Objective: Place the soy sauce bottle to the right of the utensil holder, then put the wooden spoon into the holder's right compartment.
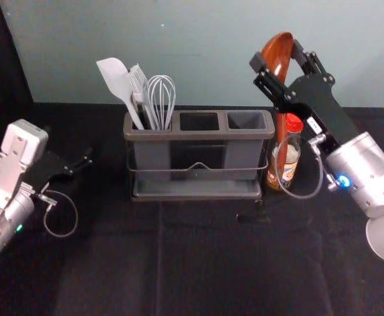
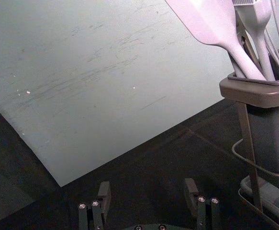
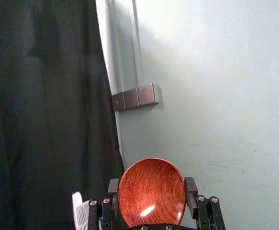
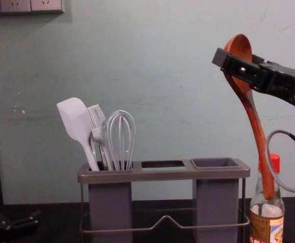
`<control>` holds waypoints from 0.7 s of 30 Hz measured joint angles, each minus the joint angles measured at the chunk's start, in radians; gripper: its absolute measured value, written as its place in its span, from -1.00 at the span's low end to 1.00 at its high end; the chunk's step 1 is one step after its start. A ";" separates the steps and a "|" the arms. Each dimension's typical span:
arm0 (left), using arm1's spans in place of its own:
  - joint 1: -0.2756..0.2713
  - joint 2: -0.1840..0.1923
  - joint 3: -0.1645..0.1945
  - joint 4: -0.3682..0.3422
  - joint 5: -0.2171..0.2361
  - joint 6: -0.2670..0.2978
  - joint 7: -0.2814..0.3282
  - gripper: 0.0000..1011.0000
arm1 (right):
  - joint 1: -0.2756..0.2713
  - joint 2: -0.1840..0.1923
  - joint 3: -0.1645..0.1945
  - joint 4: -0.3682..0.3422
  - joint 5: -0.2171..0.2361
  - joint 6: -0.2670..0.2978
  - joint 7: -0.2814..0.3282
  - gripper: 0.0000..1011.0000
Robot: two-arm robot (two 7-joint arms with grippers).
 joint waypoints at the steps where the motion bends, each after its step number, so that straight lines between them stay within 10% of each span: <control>1: 0.000 0.000 0.000 0.000 0.000 0.000 0.000 0.99 | 0.003 -0.005 0.000 0.006 0.000 -0.005 0.000 0.66; 21: 0.000 0.000 0.000 0.000 0.000 0.000 0.000 0.99 | 0.109 -0.082 -0.013 0.108 -0.044 -0.044 -0.006 0.66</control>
